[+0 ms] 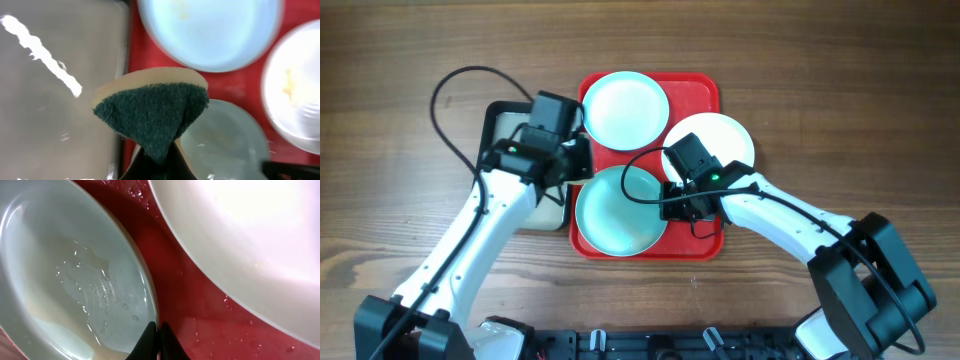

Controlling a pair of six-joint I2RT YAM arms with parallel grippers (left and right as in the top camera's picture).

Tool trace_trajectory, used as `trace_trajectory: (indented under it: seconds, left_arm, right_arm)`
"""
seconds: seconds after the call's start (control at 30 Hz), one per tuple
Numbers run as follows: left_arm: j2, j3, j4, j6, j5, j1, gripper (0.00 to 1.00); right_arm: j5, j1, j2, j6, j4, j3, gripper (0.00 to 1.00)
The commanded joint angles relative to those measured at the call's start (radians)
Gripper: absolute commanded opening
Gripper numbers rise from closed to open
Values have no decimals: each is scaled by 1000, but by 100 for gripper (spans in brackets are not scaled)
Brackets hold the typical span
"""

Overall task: Clean dirty plates on tray and stack at the side
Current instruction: 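Scrub the lower light-blue plate with the sponge in the left gripper, then move the sponge back to the black tray with the left gripper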

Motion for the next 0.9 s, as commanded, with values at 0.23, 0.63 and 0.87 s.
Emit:
trace_trajectory:
  seconds: [0.23,0.63,0.87]
  left_arm:
    - [126,-97,12,13,-243,88,4]
    - [220,-97,42,13,-107,87,4]
    - [220,-97,42,13,1,87,4]
  right_arm:
    - [40,-3,-23,-10,-9,19,4]
    - [47,-3,-23,-9,-11,19,5]
    - [47,-3,-23,-9,-11,19,4]
